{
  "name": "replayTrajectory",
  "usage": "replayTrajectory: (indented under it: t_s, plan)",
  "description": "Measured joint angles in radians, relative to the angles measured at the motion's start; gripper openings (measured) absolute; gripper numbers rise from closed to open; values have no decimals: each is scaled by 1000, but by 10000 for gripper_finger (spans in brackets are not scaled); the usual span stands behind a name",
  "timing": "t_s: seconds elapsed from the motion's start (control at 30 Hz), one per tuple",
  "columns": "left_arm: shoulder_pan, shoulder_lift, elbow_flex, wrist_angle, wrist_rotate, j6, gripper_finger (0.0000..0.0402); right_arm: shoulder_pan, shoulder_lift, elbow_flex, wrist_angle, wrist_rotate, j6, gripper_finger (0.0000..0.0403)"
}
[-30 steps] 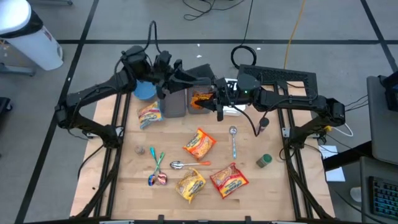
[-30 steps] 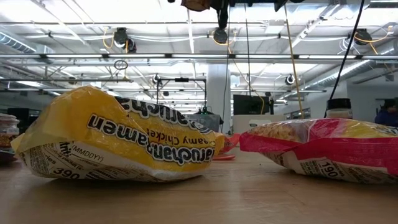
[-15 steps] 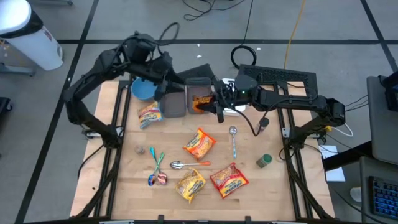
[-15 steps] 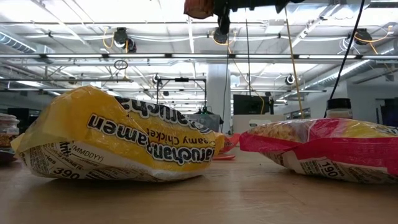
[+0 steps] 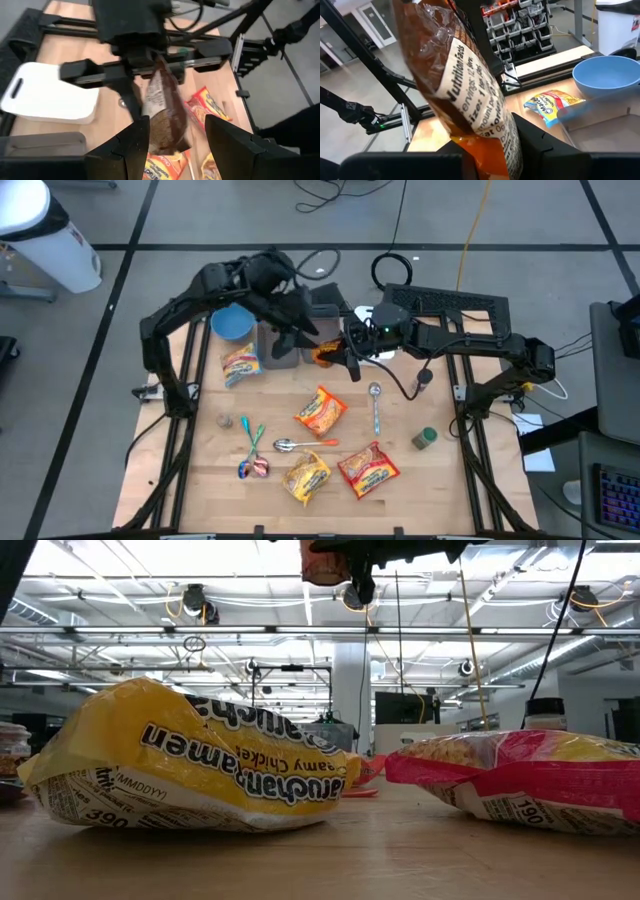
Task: Pick & Place Food Item
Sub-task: Put the orange seasoning pack into the right black bin
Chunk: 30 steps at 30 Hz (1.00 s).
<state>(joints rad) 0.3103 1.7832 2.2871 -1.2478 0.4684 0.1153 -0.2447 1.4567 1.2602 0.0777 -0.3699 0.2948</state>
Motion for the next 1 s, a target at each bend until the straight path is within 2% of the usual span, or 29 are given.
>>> replayTrajectory:
  t_s: [0.13,0.53,1.0]
  plan:
    - [-16,19,1,-14,-2,4,202,0,0,0,-11,1,-11,61]
    - [-31,22,1,-9,-121,24,202,0,0,0,-30,3,-22,61]
    - [-57,46,0,34,-110,21,201,0,0,0,-31,6,-20,61]
